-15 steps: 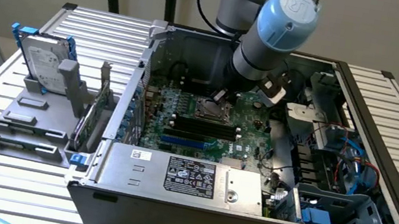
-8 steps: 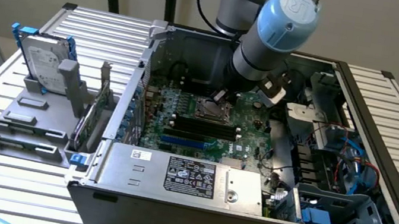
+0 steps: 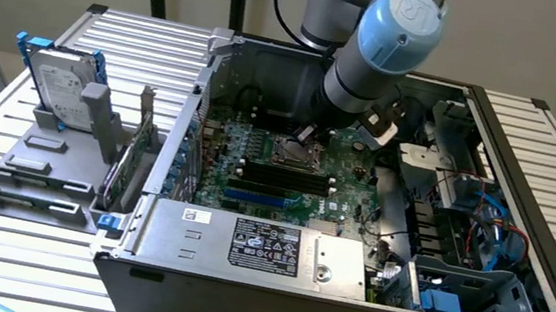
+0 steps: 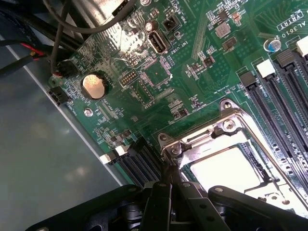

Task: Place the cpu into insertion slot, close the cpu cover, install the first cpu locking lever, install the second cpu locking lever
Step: 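Install the first cpu locking lever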

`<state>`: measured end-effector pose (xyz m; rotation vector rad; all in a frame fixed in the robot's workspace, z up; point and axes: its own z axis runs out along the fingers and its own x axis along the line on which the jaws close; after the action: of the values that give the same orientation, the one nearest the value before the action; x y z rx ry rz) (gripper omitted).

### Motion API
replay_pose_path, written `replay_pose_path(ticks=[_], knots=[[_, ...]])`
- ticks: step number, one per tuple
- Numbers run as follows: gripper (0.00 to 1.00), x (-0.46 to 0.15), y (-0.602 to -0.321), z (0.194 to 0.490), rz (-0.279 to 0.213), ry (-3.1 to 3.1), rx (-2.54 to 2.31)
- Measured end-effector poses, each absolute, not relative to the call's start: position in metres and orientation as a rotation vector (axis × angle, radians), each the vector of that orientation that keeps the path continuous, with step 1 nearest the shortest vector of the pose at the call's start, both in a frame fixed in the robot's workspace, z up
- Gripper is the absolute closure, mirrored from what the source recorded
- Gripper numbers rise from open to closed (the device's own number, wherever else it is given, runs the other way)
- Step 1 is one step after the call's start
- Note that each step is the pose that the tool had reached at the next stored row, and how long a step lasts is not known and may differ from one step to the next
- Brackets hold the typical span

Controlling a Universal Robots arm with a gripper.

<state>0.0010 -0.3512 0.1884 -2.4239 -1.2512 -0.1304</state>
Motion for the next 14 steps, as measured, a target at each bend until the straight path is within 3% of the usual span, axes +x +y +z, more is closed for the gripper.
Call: replay_pose_path(ticks=[14], knots=[[0.89,0.0008,-0.3515,0.1922,-0.135,-1.251,-2.414]])
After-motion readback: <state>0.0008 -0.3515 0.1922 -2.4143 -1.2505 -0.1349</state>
